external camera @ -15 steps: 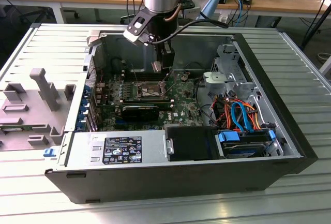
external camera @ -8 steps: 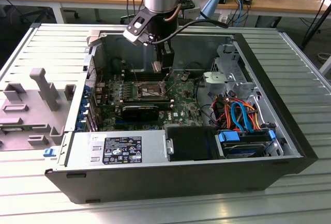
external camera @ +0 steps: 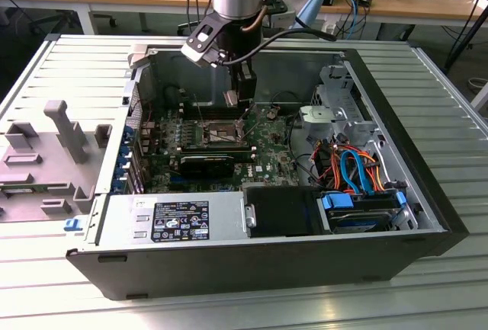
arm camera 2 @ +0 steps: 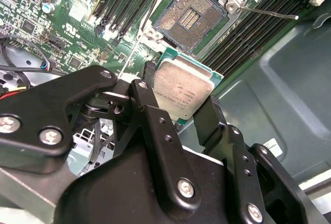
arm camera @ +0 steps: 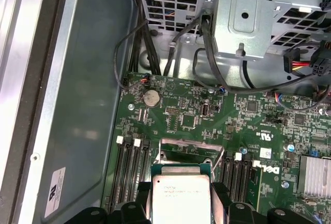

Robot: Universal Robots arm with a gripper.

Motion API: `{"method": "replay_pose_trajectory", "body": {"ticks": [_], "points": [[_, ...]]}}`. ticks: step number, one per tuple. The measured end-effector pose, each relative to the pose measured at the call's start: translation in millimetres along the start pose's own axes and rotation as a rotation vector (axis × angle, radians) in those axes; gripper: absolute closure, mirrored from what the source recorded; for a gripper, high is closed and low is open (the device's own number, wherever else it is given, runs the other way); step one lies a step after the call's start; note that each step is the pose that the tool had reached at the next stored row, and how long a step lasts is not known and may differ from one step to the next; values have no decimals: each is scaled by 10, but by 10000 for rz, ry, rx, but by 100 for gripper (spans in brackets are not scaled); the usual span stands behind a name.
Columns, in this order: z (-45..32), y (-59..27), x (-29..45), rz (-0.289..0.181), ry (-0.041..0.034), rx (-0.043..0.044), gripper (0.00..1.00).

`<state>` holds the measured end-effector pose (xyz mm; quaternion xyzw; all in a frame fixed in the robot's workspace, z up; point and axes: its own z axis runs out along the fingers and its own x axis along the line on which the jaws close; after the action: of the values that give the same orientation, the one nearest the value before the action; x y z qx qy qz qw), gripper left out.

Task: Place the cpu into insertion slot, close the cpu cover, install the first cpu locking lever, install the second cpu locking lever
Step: 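Place the cpu into insertion slot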

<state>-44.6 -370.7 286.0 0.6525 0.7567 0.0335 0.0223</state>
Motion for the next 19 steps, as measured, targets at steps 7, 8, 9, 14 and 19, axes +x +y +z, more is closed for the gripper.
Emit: {"method": "replay_pose_trajectory", "body": {"ticks": [7, 8, 9, 14, 19], "points": [[4, 0, 0, 94, -7, -1, 46], [4, 0, 0, 106, -8, -1, 46], [5, 0, 0, 113, -9, -1, 46], [7, -1, 0, 163, -13, -2, 46], [9, -1, 0, 206, -16, -2, 46]]}}
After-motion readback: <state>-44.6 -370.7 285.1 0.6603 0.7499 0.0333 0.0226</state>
